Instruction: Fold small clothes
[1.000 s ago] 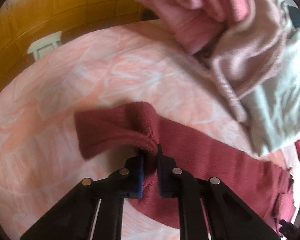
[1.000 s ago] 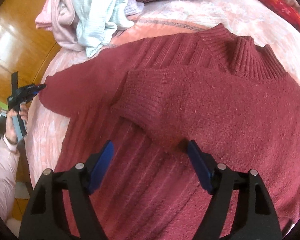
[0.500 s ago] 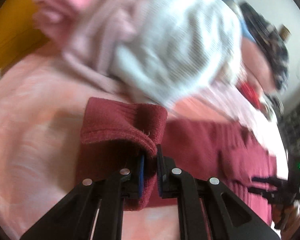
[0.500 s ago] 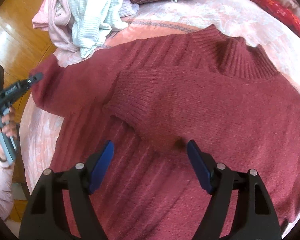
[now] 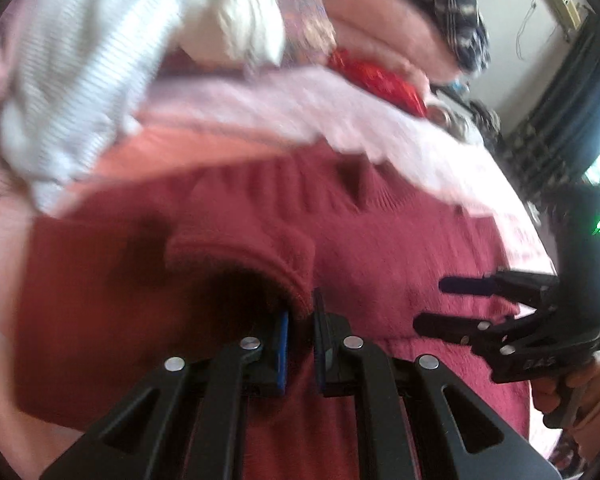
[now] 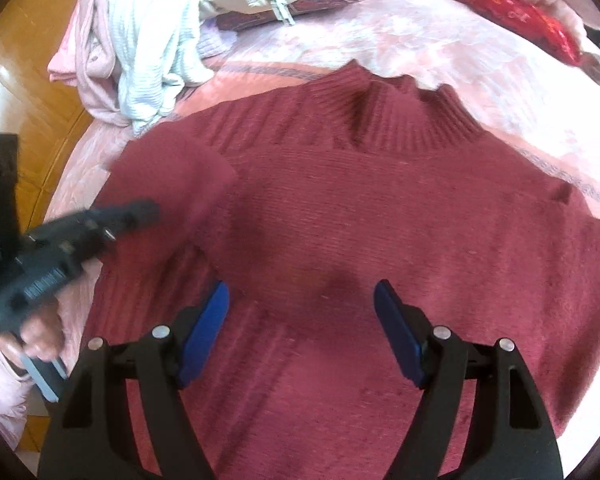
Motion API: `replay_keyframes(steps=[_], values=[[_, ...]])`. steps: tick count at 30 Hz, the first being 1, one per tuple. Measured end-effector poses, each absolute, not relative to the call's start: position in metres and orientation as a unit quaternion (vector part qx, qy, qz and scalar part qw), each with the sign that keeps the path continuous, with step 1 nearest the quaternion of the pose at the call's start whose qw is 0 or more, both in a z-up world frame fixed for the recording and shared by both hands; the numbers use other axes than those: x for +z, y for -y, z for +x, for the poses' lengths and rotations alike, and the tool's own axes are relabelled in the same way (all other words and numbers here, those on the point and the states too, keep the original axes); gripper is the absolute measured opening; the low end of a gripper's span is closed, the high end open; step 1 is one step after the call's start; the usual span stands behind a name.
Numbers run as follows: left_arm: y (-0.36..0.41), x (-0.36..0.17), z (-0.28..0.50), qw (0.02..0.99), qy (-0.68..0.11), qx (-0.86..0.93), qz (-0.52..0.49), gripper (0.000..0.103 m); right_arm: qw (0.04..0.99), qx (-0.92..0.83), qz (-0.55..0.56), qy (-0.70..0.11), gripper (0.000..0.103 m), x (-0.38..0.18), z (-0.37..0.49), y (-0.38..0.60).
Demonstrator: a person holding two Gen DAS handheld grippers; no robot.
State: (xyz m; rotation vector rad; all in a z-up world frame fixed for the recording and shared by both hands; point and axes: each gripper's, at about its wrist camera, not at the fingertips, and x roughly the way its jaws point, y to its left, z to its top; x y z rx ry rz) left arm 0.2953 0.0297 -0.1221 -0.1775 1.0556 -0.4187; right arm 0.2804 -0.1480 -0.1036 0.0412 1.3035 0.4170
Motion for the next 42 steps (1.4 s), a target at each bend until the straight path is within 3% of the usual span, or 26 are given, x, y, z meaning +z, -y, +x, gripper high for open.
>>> replay_keyframes(steps=[4, 6, 8, 13, 19, 28, 35, 36, 38, 41, 42], values=[[-0.01, -0.133, 0.292, 0.837, -0.502, -0.214, -0.038, 0.032, 0.771, 0.187, 0.025, -0.608, 0.075, -0.11, 0.281, 0.157], [-0.014, -0.124, 0.287, 0.838, -0.499, -0.22, -0.028, 0.066, 0.77, 0.187, 0.027, -0.609, 0.075, -0.11, 0.282, 0.158], [-0.025, -0.11, 0.283, 0.844, -0.489, -0.215, -0.035, 0.074, 0.77, 0.19, 0.03, -0.608, 0.075, -0.108, 0.283, 0.156], [-0.094, -0.084, 0.285, 0.867, -0.469, -0.151, -0.073, 0.079, 0.773, 0.211, 0.032, -0.598, 0.075, -0.097, 0.284, 0.136], [-0.159, -0.108, 0.297, 0.855, -0.503, -0.059, -0.111, 0.079, 0.766, 0.233, 0.023, -0.599, 0.075, -0.092, 0.285, 0.096], [-0.166, -0.138, 0.309, 0.839, -0.541, -0.012, -0.051, 0.079, 0.759, 0.265, -0.022, -0.595, 0.075, -0.066, 0.306, 0.017], [-0.166, -0.142, 0.313, 0.835, -0.548, -0.008, -0.05, 0.079, 0.741, 0.263, -0.035, -0.616, 0.075, -0.085, 0.327, -0.019], [-0.167, -0.142, 0.313, 0.835, -0.548, -0.007, -0.05, 0.079, 0.739, 0.261, -0.037, -0.62, 0.071, -0.089, 0.328, -0.019], [-0.166, -0.143, 0.314, 0.834, -0.549, -0.005, -0.051, 0.079, 0.734, 0.251, -0.045, -0.629, 0.039, -0.099, 0.33, -0.019], [-0.164, -0.143, 0.317, 0.834, -0.549, -0.003, -0.055, 0.081, 0.732, 0.254, -0.032, -0.631, 0.016, -0.103, 0.328, -0.003], [-0.165, -0.142, 0.317, 0.834, -0.548, -0.003, -0.059, 0.081, 0.736, 0.254, -0.031, -0.627, 0.014, -0.101, 0.325, 0.002]])
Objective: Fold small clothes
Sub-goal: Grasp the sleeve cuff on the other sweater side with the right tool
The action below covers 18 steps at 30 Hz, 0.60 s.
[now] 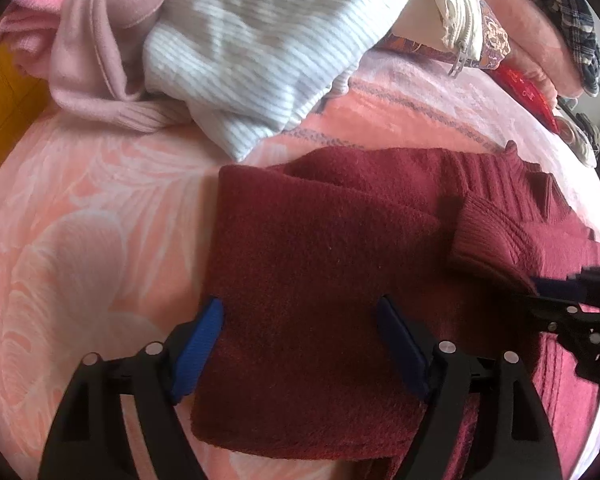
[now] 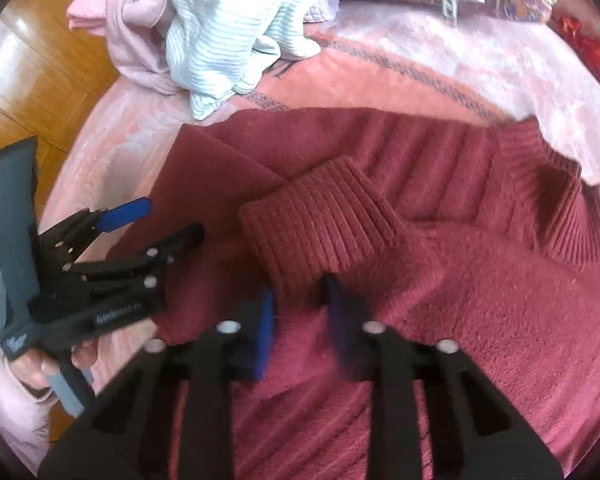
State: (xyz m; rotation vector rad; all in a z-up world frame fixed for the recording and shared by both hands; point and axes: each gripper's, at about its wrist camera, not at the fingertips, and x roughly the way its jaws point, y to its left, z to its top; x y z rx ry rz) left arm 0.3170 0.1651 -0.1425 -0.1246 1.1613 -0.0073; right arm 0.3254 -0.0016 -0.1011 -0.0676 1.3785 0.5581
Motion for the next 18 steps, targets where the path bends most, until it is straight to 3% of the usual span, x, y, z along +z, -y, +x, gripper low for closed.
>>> replay_keyframes(steps=[9, 11, 18], values=[[-0.162, -0.143, 0.316, 0.836, -0.545, 0.001, -0.061, 0.083, 0.748, 0.211, 0.049, -0.627, 0.014, -0.086, 0.282, 0.099], [-0.157, -0.144, 0.316, 0.838, -0.543, 0.003, -0.057, 0.084, 0.741, 0.194, 0.054, -0.64, 0.039, -0.093, 0.273, 0.12], [-0.158, -0.139, 0.314, 0.839, -0.539, 0.006, -0.071, 0.085, 0.738, 0.196, 0.127, -0.633, 0.051, -0.094, 0.269, 0.173]])
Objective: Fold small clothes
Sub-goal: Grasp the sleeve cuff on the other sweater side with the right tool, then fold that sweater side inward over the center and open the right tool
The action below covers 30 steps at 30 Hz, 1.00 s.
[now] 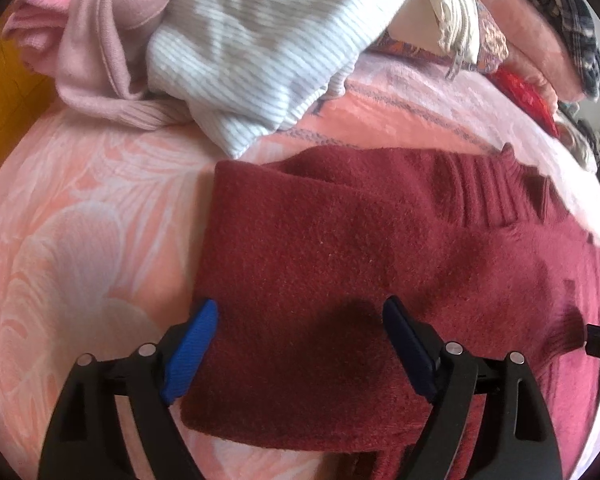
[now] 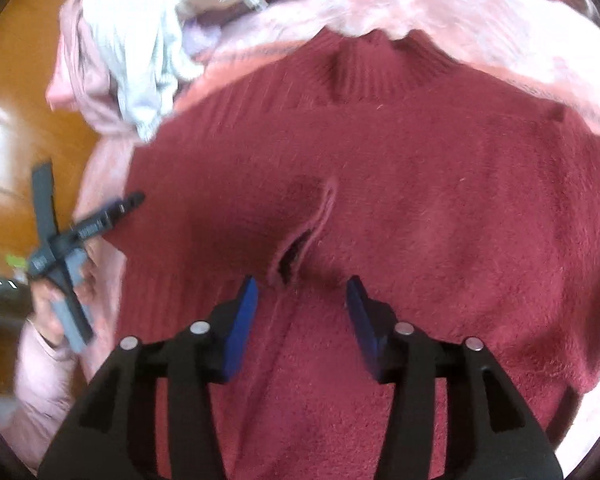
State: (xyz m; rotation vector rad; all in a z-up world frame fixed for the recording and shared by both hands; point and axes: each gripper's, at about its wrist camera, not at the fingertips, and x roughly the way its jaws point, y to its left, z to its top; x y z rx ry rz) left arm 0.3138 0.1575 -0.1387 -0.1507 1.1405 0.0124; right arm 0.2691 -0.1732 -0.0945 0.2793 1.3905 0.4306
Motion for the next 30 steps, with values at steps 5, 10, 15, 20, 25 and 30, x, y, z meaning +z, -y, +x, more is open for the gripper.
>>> replay_keyframes(steps=[5, 10, 15, 20, 25, 30], values=[[-0.158, -0.133, 0.315, 0.841, -0.534, 0.008, -0.085, 0.086, 0.732, 0.203, 0.146, -0.634, 0.051, -0.1, 0.285, 0.167], [-0.156, -0.136, 0.315, 0.841, -0.535, 0.01, -0.075, 0.086, 0.721, 0.207, 0.157, -0.642, 0.051, -0.113, 0.295, 0.153], [-0.156, -0.139, 0.315, 0.84, -0.537, 0.012, -0.076, 0.087, 0.722, 0.206, 0.168, -0.638, 0.031, -0.12, 0.303, 0.142], [-0.157, -0.136, 0.315, 0.841, -0.534, 0.015, -0.079, 0.088, 0.73, 0.218, 0.164, -0.627, 0.007, -0.11, 0.304, 0.142], [-0.16, -0.128, 0.315, 0.846, -0.525, 0.02, -0.088, 0.088, 0.758, 0.233, 0.147, -0.591, 0.006, -0.073, 0.299, 0.153], [-0.156, -0.119, 0.316, 0.853, -0.514, 0.019, -0.089, 0.089, 0.776, 0.225, 0.144, -0.571, 0.006, -0.047, 0.295, 0.18]])
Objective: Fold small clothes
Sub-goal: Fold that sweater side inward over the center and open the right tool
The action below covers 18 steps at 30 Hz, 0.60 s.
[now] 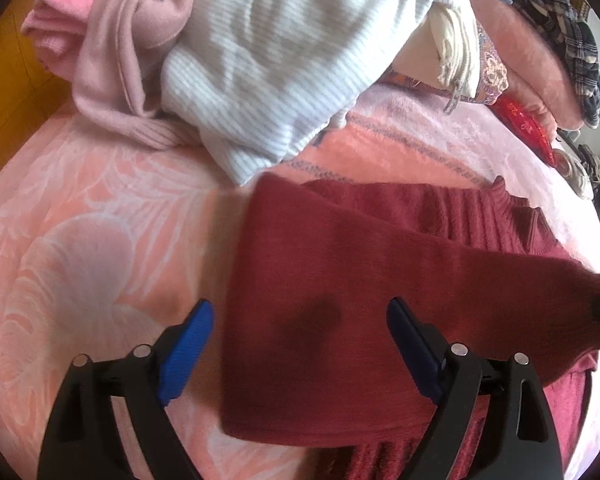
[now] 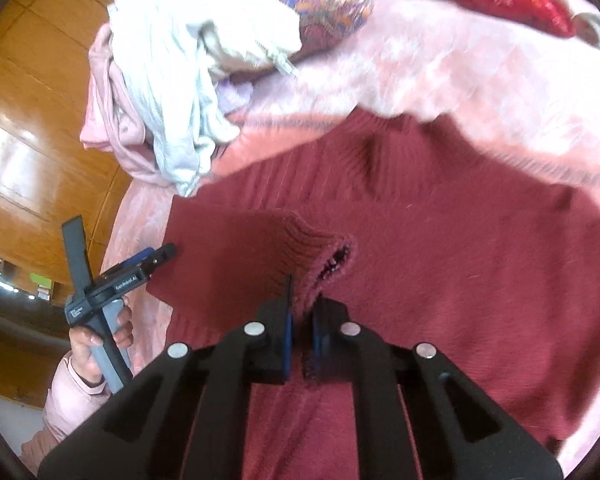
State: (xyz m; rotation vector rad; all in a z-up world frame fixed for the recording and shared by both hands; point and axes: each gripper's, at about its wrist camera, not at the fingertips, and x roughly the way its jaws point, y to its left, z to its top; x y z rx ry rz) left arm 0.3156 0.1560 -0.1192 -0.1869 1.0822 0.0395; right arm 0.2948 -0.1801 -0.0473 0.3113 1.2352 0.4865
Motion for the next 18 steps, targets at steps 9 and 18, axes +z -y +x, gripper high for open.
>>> replay_keyframes(steps=[9, 18], values=[[-0.128, -0.116, 0.318, 0.857, -0.511, 0.009, -0.061, 0.089, 0.786, 0.189, 0.153, -0.569, 0.006, -0.04, 0.29, 0.24], [-0.106, -0.11, 0.321, 0.864, -0.502, 0.007, -0.041, 0.089, 0.796, 0.156, 0.154, -0.564, 0.006, -0.035, 0.282, 0.286]])
